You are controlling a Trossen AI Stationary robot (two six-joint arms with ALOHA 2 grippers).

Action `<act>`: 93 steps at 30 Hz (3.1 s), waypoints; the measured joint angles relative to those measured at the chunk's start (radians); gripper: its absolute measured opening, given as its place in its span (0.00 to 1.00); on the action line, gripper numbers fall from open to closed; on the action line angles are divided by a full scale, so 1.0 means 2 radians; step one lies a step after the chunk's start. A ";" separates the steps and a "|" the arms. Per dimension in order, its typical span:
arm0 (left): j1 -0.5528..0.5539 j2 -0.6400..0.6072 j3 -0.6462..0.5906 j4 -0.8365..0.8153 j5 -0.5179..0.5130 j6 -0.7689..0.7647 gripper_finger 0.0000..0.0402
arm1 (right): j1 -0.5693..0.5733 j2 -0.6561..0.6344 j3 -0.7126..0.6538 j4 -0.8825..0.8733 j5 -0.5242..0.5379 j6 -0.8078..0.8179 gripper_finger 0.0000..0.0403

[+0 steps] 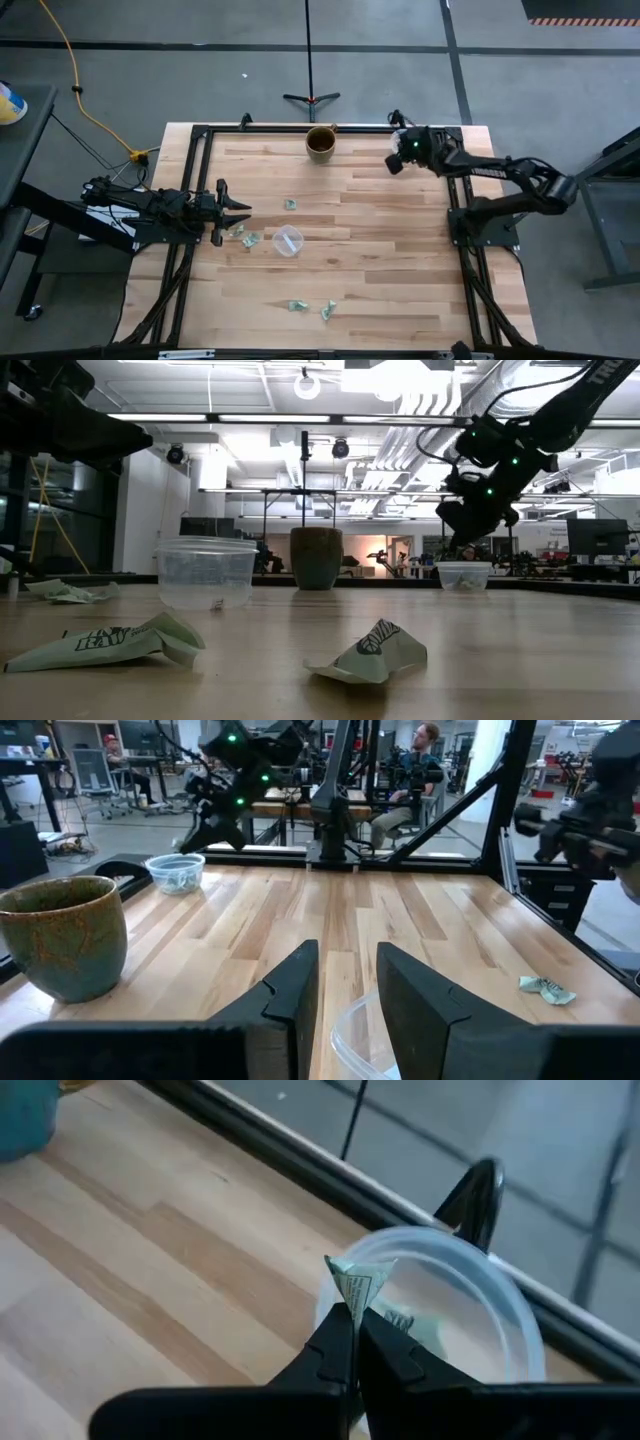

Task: Pick and place items into bin
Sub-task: Put the stevia packet into the top transparent bin, then put the stevia packet into the bottom transparent bin

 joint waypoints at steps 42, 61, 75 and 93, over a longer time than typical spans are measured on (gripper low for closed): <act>0.000 0.000 0.000 0.002 -0.002 -0.002 0.35 | 0.115 -0.138 -0.224 0.487 -0.368 0.100 0.20; 0.000 0.001 0.000 0.003 -0.002 -0.002 0.35 | 0.242 -0.462 -0.190 0.096 -0.142 0.002 0.08; 0.000 0.001 0.000 0.003 -0.002 0.000 0.35 | 0.360 -0.479 -0.251 0.113 0.044 -0.010 0.07; 0.001 0.092 0.006 0.126 -0.182 -0.027 0.66 | 0.340 -0.479 -0.251 0.097 0.108 -0.040 0.06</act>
